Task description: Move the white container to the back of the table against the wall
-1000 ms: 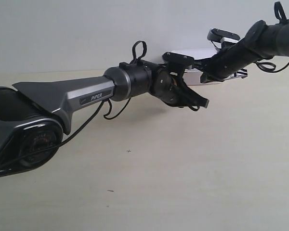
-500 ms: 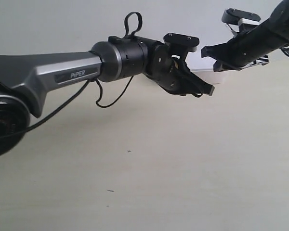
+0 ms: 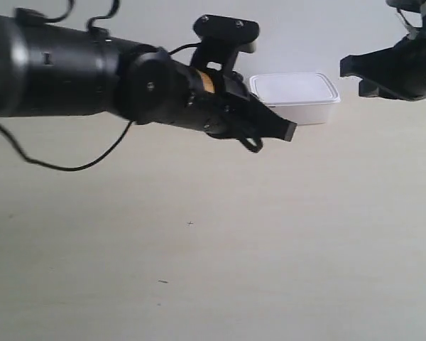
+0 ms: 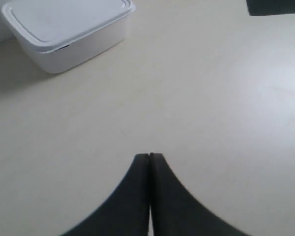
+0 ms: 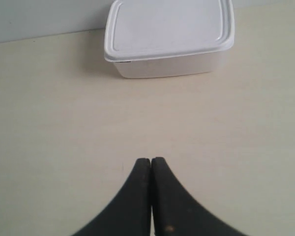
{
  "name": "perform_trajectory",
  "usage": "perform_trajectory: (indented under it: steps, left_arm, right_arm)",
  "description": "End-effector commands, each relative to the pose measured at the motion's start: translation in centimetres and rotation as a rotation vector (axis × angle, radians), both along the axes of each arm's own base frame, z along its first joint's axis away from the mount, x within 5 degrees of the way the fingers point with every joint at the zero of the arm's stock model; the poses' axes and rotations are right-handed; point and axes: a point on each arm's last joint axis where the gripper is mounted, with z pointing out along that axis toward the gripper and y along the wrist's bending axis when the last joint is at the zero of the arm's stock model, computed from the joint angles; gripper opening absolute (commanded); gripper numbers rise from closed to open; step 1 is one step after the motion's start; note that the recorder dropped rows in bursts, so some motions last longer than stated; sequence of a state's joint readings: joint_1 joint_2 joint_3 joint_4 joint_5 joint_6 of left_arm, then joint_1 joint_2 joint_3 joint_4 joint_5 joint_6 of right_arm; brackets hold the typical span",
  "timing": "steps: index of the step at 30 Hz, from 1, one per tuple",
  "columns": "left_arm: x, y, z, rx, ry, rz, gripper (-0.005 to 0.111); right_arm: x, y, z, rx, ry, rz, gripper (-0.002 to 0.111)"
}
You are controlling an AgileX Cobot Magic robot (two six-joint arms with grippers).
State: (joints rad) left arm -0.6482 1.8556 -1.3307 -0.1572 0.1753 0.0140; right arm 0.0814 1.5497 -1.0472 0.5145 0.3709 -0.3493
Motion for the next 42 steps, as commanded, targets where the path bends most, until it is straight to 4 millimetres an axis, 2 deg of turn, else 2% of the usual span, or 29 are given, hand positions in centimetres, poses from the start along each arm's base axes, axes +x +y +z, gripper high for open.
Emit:
perform_trajectory:
  steps: [1,4,7,14,15,16,20,23,27,30,33,36,42]
  left_arm:
    - [-4.6,3.6,3.1,-0.096,-0.094,0.033,0.0]
    - [-8.2,6.6,5.2,-0.148,-0.165,0.044,0.0]
    - [-11.7,9.2,6.1,-0.179,-0.206,0.046,0.0]
    - [-19.0,14.8,5.6,-0.245,-0.286,0.046,0.0]
    - [-19.7,15.3,5.6,-0.257,-0.299,0.047,0.0]
    - [-21.5,16.6,5.6,-0.292,-0.343,0.046,0.0]
    - [-25.2,19.5,5.6,-0.376,-0.467,0.039,0.0]
    - [-26.9,20.6,4.4,-0.357,-0.495,0.016,0.0]
    - [-28.5,21.6,3.8,-0.358,-0.525,-0.004,0.0]
    - [-29.7,22.2,2.8,-0.31,-0.451,-0.037,0.0]
    - [-30.2,22.9,3.1,-0.3,-0.528,-0.016,0.0]
    - [-30.2,23.3,3.1,-0.272,-0.564,0.032,0.0]
    - [-29.9,23.6,3.1,-0.247,-0.621,0.102,0.0]
  right_arm:
    - [-4.8,-0.4,1.7,-0.002,-0.069,-0.002,0.0]
    - [-8.2,-0.6,2.5,0.002,-0.101,0.008,0.0]
    - [-12.0,-0.9,3.5,0.003,-0.168,0.017,0.0]
    - [-19.7,-1.1,4.0,0.12,-0.279,0.004,0.0]
    - [-20.7,-1.1,4.0,0.121,-0.3,0.015,0.0]
    - [-22.5,-1.1,4.2,0.108,-0.335,0.054,0.0]
    - [-26.2,-0.8,4.5,0.099,-0.378,0.136,0.0]
    - [-27.8,-0.7,4.1,0.057,-0.35,0.2,0.0]
    - [-28.9,-0.7,3.5,-0.009,-0.318,0.248,0.0]
    - [-29.9,-0.7,3.2,-0.019,-0.297,0.28,0.0]
    - [-30.6,-0.8,3.2,-0.042,-0.344,0.284,0.0]
    - [-30.5,-1.0,3.0,-0.047,-0.395,0.255,0.0]
    - [-29.1,-1.4,2.6,0.007,-0.522,0.15,0.0]
